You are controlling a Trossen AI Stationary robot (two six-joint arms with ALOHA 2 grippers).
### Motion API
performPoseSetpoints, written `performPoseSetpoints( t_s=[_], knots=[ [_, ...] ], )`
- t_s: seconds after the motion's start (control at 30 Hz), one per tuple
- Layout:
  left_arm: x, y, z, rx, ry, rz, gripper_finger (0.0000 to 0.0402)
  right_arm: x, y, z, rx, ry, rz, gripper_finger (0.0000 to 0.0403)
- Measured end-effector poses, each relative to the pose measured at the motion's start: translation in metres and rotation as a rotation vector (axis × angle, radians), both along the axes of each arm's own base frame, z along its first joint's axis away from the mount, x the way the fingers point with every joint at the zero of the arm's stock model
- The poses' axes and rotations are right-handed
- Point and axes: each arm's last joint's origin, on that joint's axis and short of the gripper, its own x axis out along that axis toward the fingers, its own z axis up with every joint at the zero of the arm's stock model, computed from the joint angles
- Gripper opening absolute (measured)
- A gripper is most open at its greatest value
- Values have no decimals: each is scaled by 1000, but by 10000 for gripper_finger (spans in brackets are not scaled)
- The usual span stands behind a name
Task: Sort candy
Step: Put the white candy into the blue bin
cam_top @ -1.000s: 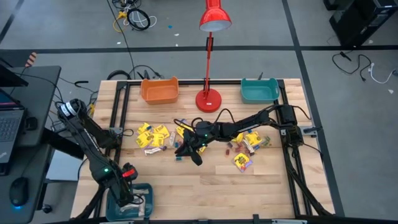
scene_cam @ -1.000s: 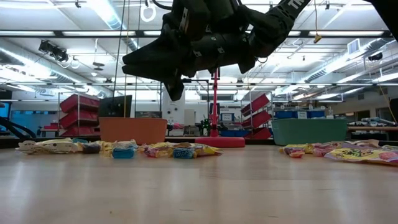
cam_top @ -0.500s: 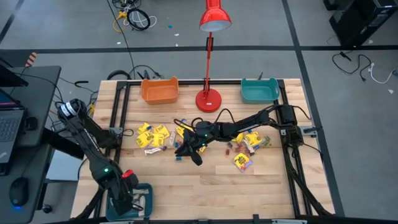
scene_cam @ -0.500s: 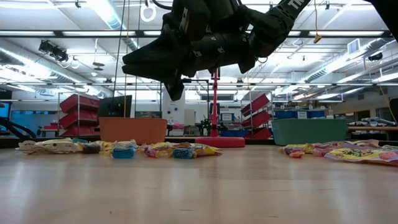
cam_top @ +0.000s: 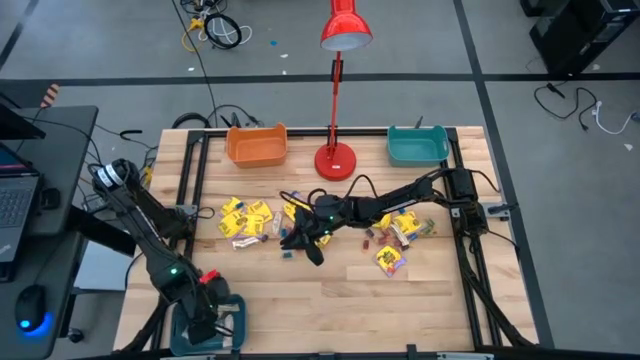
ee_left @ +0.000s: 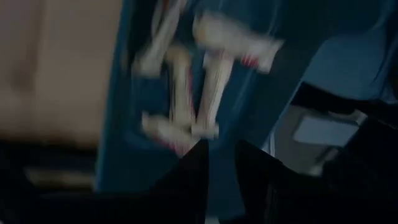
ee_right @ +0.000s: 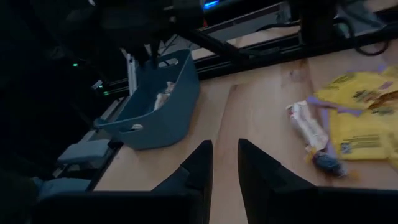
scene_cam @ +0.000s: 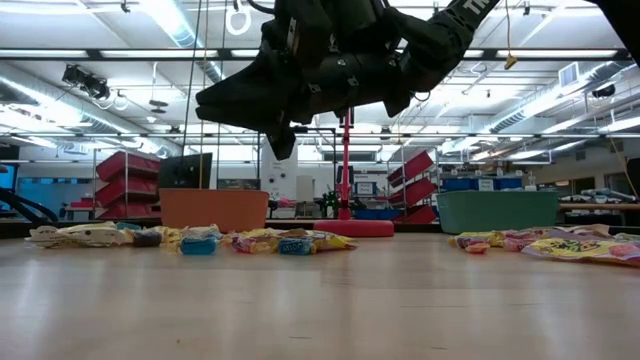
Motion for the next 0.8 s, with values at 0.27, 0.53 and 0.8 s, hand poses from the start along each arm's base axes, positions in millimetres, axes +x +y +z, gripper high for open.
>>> performPoseSetpoints(
  t_s=[0.27,0.53,0.8],
  knots=[
    [13,18,21,282,-238,-119,80,11,-7,10,-237,79,-164,60],
    [7,47,37,801,-375,-141,80,17,-14,28,-570,231,-200,60],
    [5,61,45,1106,-540,-121,80,20,-10,19,-767,196,-88,79]
  ],
)
